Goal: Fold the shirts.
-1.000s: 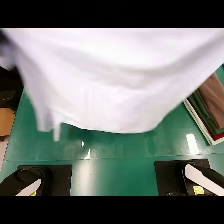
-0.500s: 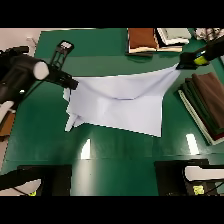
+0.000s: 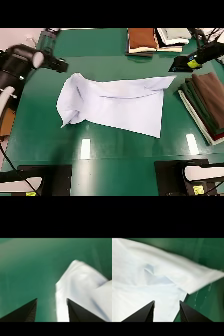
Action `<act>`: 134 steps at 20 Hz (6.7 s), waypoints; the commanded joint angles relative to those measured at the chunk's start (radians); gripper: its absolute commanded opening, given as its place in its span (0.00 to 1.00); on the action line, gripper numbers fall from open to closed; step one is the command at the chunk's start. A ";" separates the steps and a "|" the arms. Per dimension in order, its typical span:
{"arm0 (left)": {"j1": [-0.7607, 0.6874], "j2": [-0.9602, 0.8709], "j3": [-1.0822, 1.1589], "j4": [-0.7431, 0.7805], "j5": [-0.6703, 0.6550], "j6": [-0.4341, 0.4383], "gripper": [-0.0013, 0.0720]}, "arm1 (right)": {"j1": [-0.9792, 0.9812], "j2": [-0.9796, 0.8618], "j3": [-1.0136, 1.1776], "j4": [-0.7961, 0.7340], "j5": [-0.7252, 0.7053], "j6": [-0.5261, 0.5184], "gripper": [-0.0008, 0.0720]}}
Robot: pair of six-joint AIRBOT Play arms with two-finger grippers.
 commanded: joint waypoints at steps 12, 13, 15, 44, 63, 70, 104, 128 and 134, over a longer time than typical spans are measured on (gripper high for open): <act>0.399 -0.005 -0.452 -0.557 -0.112 0.114 0.64 | 0.072 0.088 -0.001 0.003 0.030 -0.008 0.52; 0.399 -0.005 -0.470 -0.615 -0.084 0.144 0.64 | 0.078 0.088 -0.001 0.003 0.030 -0.008 0.52; 0.388 -0.007 -0.487 -0.697 -0.048 0.192 0.64 | 0.078 0.088 -0.001 0.003 0.031 -0.008 0.52; 0.300 0.223 -0.419 -0.643 -0.111 0.211 0.06 | -0.008 0.369 -1.185 0.267 -0.206 -0.049 0.68; 0.300 0.740 0.265 -0.637 -0.090 0.192 0.06 | -0.115 0.736 -0.062 0.124 -0.245 -0.053 0.04; 0.300 0.770 0.547 -0.638 -0.082 0.105 0.05 | -0.338 0.699 0.287 0.128 -0.111 -0.053 0.04; 0.160 -0.145 -0.152 -0.613 -0.224 0.198 0.06 | -0.005 -0.027 -0.271 -0.162 -0.144 -0.024 0.04; 0.174 0.619 -1.117 -0.766 -0.203 -0.004 0.75 | 0.024 0.390 -0.542 -0.101 -0.218 0.001 0.60; 0.174 0.619 -1.199 -0.986 -0.083 0.093 0.75 | 0.024 0.396 -0.541 -0.097 -0.204 0.002 0.60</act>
